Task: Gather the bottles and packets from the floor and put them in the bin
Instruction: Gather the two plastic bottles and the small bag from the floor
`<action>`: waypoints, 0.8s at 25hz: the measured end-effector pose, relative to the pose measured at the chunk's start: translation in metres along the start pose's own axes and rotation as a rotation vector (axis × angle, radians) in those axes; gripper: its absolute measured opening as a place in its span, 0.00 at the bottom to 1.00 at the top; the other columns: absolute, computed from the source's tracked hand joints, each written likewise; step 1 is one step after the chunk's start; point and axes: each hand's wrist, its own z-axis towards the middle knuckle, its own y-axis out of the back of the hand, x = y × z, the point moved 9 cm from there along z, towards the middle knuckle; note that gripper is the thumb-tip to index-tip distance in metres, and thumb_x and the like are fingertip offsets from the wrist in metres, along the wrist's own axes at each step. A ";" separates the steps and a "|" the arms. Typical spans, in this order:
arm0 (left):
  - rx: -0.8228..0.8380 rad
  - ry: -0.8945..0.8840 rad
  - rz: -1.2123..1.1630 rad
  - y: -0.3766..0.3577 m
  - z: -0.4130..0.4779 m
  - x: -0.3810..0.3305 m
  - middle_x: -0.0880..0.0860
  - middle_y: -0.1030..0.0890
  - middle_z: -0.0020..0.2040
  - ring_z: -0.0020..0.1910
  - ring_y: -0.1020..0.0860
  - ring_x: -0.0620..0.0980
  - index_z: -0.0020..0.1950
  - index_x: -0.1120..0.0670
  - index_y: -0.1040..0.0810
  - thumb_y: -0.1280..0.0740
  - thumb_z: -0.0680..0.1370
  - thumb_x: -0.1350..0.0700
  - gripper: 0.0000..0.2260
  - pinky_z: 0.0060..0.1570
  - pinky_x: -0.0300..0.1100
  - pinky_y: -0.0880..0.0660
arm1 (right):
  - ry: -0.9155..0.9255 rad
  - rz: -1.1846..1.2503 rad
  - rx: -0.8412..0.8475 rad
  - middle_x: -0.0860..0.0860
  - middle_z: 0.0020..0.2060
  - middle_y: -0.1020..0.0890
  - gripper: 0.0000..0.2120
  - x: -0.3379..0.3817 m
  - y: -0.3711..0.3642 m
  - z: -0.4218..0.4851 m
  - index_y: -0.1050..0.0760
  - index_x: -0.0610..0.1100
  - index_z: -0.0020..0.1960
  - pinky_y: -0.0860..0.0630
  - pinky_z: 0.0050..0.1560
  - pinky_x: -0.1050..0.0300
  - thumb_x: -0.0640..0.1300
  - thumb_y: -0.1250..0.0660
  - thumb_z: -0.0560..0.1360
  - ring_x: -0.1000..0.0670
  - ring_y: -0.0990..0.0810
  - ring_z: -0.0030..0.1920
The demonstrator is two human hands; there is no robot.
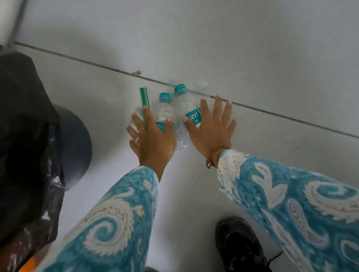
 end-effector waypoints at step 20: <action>-0.069 0.229 -0.283 -0.002 -0.086 0.042 0.54 0.23 0.63 0.62 0.28 0.57 0.70 0.50 0.37 0.37 0.76 0.44 0.24 0.62 0.54 0.37 | -0.030 0.332 0.108 0.47 0.46 0.22 0.13 0.000 0.007 -0.068 0.25 0.43 0.48 0.27 0.49 0.53 0.53 0.36 0.73 0.47 0.24 0.47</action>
